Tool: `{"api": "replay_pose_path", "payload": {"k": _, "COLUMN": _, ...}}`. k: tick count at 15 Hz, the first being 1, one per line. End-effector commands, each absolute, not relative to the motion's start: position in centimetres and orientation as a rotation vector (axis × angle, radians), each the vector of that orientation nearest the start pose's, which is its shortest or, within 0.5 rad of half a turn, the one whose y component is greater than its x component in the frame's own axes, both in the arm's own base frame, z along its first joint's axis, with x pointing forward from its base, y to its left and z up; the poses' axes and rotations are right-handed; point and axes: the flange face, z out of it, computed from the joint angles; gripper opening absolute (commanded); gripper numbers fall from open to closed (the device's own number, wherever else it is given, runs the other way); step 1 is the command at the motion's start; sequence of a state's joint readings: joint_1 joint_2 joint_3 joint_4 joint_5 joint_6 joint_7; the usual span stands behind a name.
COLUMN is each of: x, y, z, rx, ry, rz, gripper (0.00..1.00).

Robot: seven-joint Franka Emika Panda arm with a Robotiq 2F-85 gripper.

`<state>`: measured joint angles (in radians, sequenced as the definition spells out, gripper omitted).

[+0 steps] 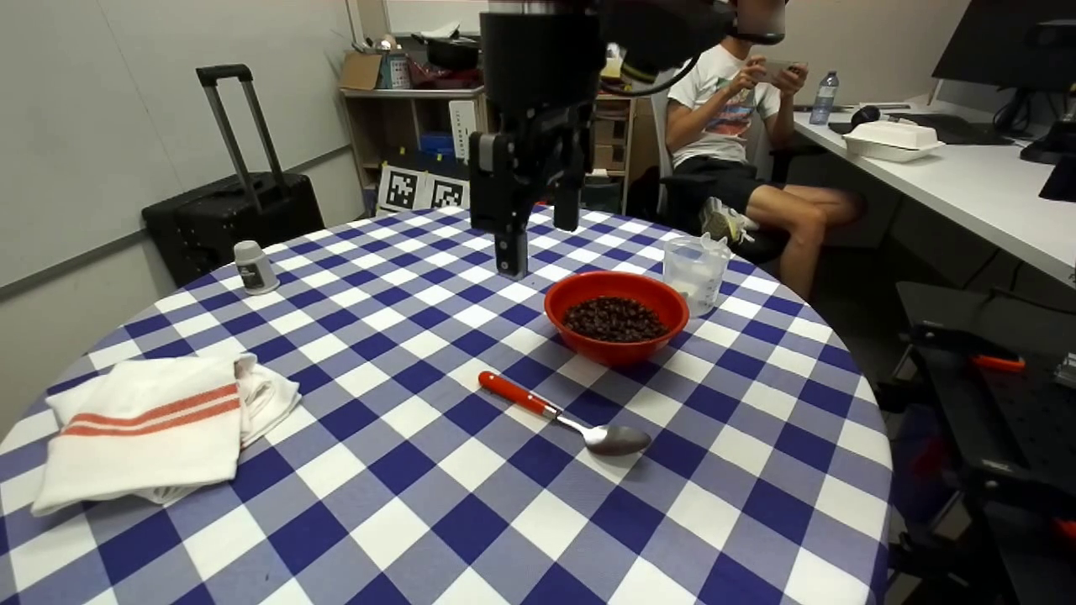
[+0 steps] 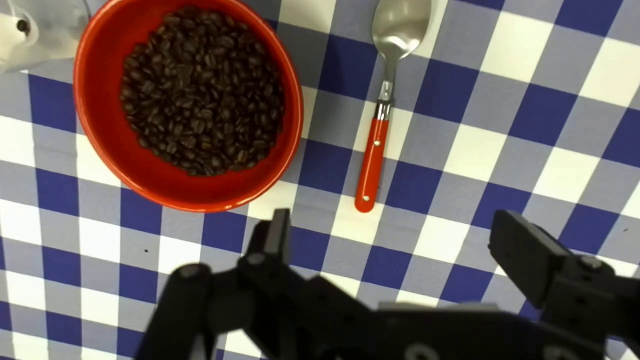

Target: Use the orange spoon to put some of the contents of the orange bowl into the clear jug

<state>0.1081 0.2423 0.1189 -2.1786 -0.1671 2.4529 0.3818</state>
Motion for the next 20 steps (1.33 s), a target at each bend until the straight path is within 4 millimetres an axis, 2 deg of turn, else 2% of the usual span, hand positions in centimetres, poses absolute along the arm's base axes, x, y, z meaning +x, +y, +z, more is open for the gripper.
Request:
{"api": "replay_pose_path", "payload": {"k": 1, "x": 58.3, "y": 12.9, "z": 25.6, "rx": -3.221, "ry": 0.13, "rz": -0.102, "gripper": 1.0}}
{"api": "replay_pose_path", "payload": {"k": 5, "x": 59.8, "y": 13.9, "z": 23.0, "rx": -3.216, "ry": 0.161, "rz": -0.061, "gripper": 1.0}}
{"api": "replay_pose_path", "payload": {"k": 10, "x": 60.6, "y": 14.7, "z": 19.0, "rx": -3.216, "ry": 0.148, "rz": 0.0, "gripper": 1.0}}
{"api": "replay_pose_path", "payload": {"k": 15, "x": 61.9, "y": 13.6, "z": 16.3, "rx": -3.197, "ry": 0.17, "rz": 0.029, "gripper": 1.0}}
{"api": "replay_pose_path", "payload": {"k": 20, "x": 63.0, "y": 12.6, "z": 15.0, "rx": -3.144, "ry": 0.21, "rz": 0.014, "gripper": 1.0}}
